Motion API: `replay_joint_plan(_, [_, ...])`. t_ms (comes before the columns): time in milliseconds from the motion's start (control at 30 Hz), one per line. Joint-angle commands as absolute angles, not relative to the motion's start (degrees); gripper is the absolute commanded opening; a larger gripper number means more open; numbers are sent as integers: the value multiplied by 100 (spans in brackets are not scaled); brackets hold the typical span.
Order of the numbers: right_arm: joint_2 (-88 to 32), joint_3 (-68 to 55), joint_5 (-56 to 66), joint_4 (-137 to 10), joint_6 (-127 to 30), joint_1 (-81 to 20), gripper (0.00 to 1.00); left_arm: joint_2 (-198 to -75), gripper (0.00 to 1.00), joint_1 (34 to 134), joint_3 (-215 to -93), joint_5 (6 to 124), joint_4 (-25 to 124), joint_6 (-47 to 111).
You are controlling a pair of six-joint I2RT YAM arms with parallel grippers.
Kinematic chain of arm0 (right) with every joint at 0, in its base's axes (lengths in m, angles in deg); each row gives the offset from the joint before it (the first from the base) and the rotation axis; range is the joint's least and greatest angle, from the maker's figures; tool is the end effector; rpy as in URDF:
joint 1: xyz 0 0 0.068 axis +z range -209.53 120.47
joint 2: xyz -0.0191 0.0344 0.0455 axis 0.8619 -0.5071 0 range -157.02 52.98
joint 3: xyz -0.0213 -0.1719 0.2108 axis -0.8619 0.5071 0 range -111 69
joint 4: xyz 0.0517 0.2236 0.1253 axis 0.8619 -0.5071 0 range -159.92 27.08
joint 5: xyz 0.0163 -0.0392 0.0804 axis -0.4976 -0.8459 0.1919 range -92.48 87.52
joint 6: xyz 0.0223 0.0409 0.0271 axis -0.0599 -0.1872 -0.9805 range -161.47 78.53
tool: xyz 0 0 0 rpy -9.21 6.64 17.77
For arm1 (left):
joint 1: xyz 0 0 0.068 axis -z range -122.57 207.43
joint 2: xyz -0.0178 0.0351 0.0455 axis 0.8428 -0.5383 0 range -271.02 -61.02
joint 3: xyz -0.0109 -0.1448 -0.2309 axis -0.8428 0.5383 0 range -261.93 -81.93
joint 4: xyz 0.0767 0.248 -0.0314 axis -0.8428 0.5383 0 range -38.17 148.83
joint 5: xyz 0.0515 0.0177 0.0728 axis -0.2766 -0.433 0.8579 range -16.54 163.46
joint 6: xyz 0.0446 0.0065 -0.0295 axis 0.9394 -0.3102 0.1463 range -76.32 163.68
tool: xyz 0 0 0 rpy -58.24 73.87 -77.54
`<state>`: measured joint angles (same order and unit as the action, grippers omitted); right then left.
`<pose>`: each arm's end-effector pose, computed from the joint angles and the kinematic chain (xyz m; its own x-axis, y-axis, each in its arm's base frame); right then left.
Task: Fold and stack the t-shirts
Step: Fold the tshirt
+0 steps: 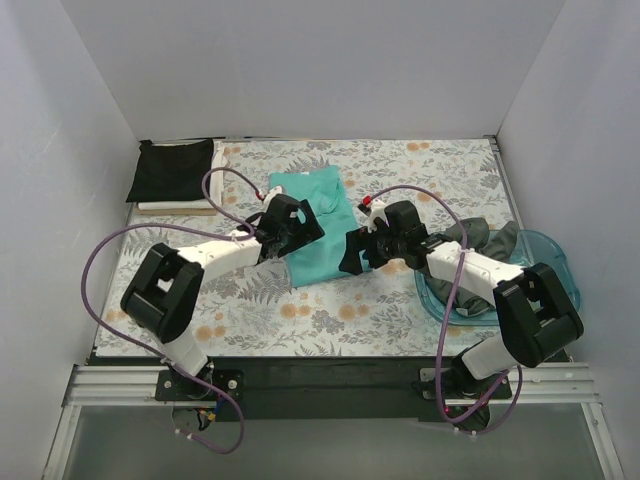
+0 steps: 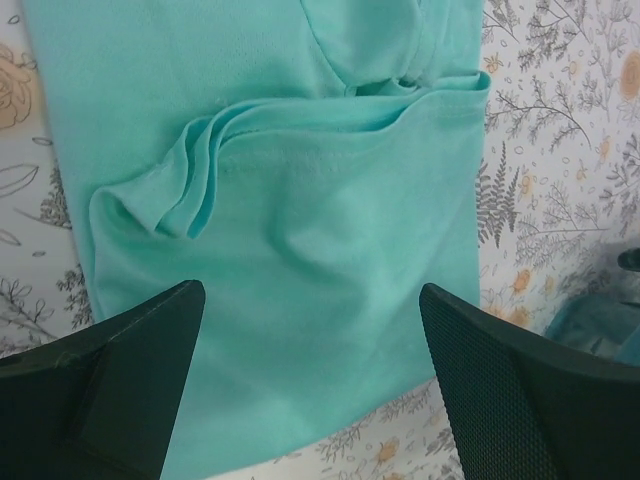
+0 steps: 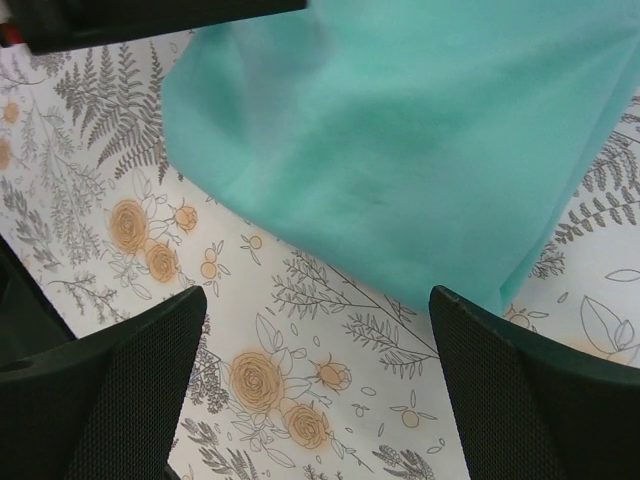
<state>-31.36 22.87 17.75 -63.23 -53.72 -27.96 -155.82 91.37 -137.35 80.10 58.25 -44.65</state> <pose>0.2556 0.1715 0.2049 -0.6717 -0.1790 -0.7188 -0.5927 0.7120 0.3766 0.2893 -0.1895 0.1891 -0.5048 -0.8570 -0.1031 -0.5803 0.4254 -0.6945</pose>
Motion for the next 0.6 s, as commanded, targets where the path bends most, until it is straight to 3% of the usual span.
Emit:
replay_joint_plan(0, [-3017,2338,2204,-5782,-5509,-2807,98,-15900,89,9136,-14142,8155,5640,-4202])
replay_joint_plan(400, [-2806,2690,2116,-5799,-5483,-2798,98,-17210,89,8600,-15750,9903,6307,-3622])
replay_joint_plan(567, [-2604,2716,1414,-6019,-5492,-2807,98,-17264,89,8450,-16191,10194,6781,-3568])
